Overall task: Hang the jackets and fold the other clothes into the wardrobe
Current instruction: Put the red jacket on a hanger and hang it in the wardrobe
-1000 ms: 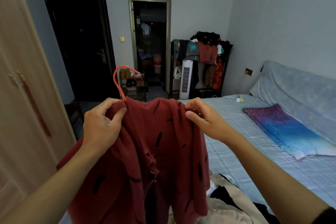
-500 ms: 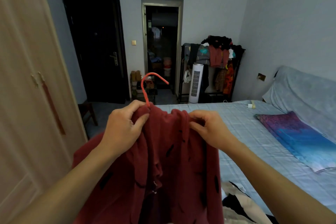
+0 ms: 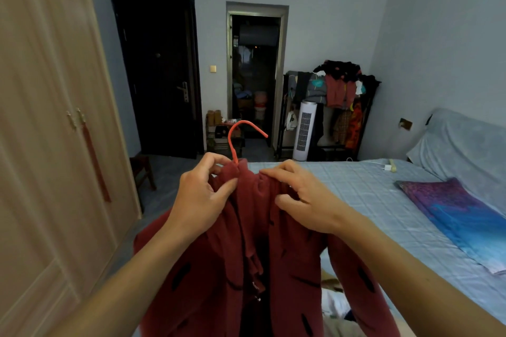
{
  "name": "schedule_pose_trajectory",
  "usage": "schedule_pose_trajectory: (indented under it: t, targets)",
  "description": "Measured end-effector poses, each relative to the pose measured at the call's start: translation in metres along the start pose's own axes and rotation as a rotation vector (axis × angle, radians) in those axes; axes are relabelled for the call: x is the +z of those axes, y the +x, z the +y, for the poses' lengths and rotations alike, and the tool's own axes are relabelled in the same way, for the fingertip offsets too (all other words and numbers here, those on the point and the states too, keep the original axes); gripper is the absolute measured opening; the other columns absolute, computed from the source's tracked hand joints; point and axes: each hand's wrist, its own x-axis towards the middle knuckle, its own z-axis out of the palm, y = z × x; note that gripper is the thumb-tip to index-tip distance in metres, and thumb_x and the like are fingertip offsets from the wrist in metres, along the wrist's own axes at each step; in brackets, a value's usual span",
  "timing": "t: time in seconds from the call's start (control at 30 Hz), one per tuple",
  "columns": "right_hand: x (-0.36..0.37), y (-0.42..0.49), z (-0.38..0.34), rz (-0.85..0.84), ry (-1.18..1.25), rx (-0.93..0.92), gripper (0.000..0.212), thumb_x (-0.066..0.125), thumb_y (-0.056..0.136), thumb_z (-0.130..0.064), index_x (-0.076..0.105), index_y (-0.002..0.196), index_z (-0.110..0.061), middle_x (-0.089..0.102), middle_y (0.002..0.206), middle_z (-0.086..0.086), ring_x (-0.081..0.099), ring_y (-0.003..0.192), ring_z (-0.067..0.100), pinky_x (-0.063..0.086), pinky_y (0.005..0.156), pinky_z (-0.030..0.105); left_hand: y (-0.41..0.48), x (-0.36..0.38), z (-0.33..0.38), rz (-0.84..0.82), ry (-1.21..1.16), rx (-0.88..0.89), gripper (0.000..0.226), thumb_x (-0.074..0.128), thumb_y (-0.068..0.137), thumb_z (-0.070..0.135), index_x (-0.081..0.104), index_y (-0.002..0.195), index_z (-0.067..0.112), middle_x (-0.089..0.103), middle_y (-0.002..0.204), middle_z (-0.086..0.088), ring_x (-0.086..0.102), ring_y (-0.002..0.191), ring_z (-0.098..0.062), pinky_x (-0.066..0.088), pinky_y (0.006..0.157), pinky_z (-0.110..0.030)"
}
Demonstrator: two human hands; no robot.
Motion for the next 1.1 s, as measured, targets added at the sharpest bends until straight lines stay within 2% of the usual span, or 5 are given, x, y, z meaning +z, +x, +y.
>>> schedule_pose_trajectory:
  t: [0.37, 0.57, 0.73, 0.9, 1.1]
  targets:
    - [0.038, 0.012, -0.048, 0.285, -0.141, -0.05, 0.014, 0.072, 0.088, -0.028, 0.073, 0.099, -0.02, 0.056, 0.086, -0.005, 0.052, 0.081, 0.015, 0.044, 0.076, 0.033, -0.023, -0.045, 0.013, -0.157, -0.129, -0.037, 0.044, 0.059, 0.08, -0.006, 0.066, 0.114, 0.022, 0.072, 0.107, 0.006, 0.069, 0.102, -0.01, 0.054, 0.095, -0.042]
    - [0.047, 0.0, -0.09, 0.421, -0.316, -0.086, 0.018, 0.071, 0.087, -0.027, 0.073, 0.1, -0.014, 0.06, 0.087, 0.0, 0.052, 0.083, 0.019, 0.047, 0.073, 0.036, -0.049, -0.061, 0.032, 0.058, -0.007, -0.078, 0.029, 0.072, 0.083, 0.002, 0.073, 0.102, 0.024, 0.075, 0.093, 0.014, 0.072, 0.087, -0.007, 0.058, 0.083, -0.04]
    - [0.057, -0.024, -0.123, 0.268, -0.327, 0.059, 0.026, 0.049, 0.098, -0.025, 0.055, 0.123, -0.021, 0.05, 0.115, 0.002, 0.059, 0.089, 0.027, 0.042, 0.067, 0.033, -0.086, -0.059, 0.064, 0.236, 0.116, -0.117, 0.027, 0.071, 0.08, 0.002, 0.073, 0.092, 0.026, 0.073, 0.085, 0.02, 0.069, 0.077, 0.001, 0.058, 0.074, -0.031]
    - [0.075, -0.054, -0.14, -0.013, 0.191, 0.048, 0.038, 0.054, 0.087, -0.041, 0.05, 0.122, -0.028, 0.039, 0.128, 0.005, 0.055, 0.107, 0.026, 0.047, 0.096, 0.04, -0.135, -0.061, 0.087, 0.346, 0.142, -0.312, 0.033, 0.063, 0.074, -0.002, 0.073, 0.091, 0.025, 0.075, 0.084, 0.013, 0.072, 0.079, -0.011, 0.06, 0.075, -0.041]
    - [0.094, -0.072, -0.167, -0.114, 0.411, -0.08, 0.066, 0.064, 0.064, -0.069, 0.061, 0.117, -0.03, 0.05, 0.122, -0.004, 0.047, 0.11, 0.002, 0.034, 0.088, 0.007, -0.191, -0.088, 0.122, 0.393, -0.156, -0.575, 0.048, 0.057, 0.08, -0.022, 0.076, 0.084, 0.022, 0.077, 0.082, -0.001, 0.073, 0.075, -0.015, 0.055, 0.06, -0.024]
